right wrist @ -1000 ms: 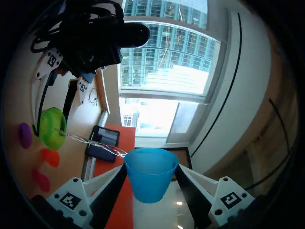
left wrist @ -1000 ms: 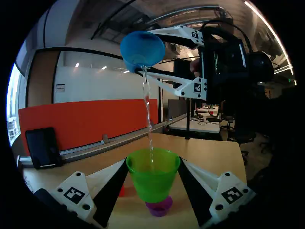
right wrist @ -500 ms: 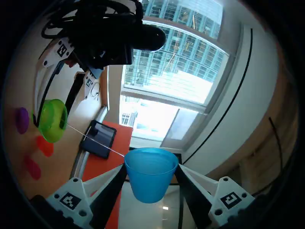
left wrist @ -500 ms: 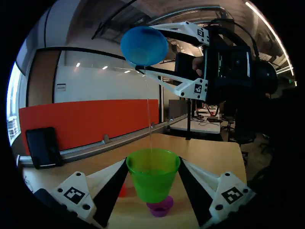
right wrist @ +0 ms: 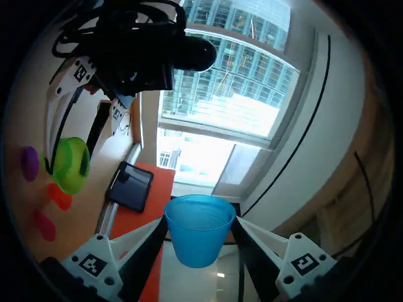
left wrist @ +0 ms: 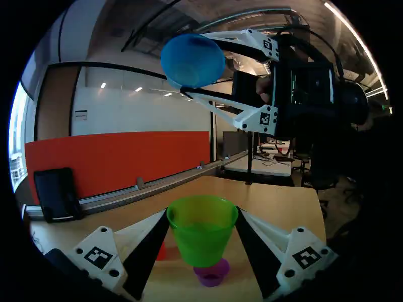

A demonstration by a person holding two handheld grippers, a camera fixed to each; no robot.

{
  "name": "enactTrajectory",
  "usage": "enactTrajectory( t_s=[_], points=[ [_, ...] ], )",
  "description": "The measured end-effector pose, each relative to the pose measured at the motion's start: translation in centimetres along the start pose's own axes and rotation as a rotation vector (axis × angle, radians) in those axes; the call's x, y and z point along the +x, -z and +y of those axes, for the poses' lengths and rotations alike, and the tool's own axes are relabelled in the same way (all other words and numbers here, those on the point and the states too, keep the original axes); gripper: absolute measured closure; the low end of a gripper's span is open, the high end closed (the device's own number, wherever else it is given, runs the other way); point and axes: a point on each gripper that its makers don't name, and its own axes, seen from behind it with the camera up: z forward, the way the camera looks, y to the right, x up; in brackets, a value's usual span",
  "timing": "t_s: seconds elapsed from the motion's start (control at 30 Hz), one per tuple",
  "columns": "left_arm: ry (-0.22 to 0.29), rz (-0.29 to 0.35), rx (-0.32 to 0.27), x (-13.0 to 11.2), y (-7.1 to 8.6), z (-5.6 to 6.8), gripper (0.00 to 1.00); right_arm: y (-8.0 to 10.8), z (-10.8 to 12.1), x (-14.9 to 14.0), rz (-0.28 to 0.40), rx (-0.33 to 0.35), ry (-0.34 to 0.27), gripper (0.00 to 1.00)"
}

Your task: Pour water

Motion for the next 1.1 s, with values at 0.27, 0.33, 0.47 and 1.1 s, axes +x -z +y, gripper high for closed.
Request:
enactTrajectory(
  t_s=[0.27, 0.33, 0.47, 1.1],
  points=[
    [-0.003, 0.003, 0.005, 0.3, 0.1, 0.0, 0.11, 0.8, 0.3, -0.9, -0.013, -0.011, -0.309, 0.09],
    [-0.004, 0.004, 0.006, 0.4, 0.2, 0.0, 0.11, 1.0, 0.2, -1.2, -0.019, -0.009, -0.387, 0.09],
    [-0.007, 0.004, 0.009, 0.5, 0.3, -0.1, 0.11, 1.5, 0.1, -2.0, -0.035, -0.008, -0.544, 0.09],
    [-0.017, 0.016, 0.026, 1.3, 0.9, -0.8, 0.11, 2.7, 0.4, -0.7, -0.018, 0.066, -1.247, 0.09]
  ],
)
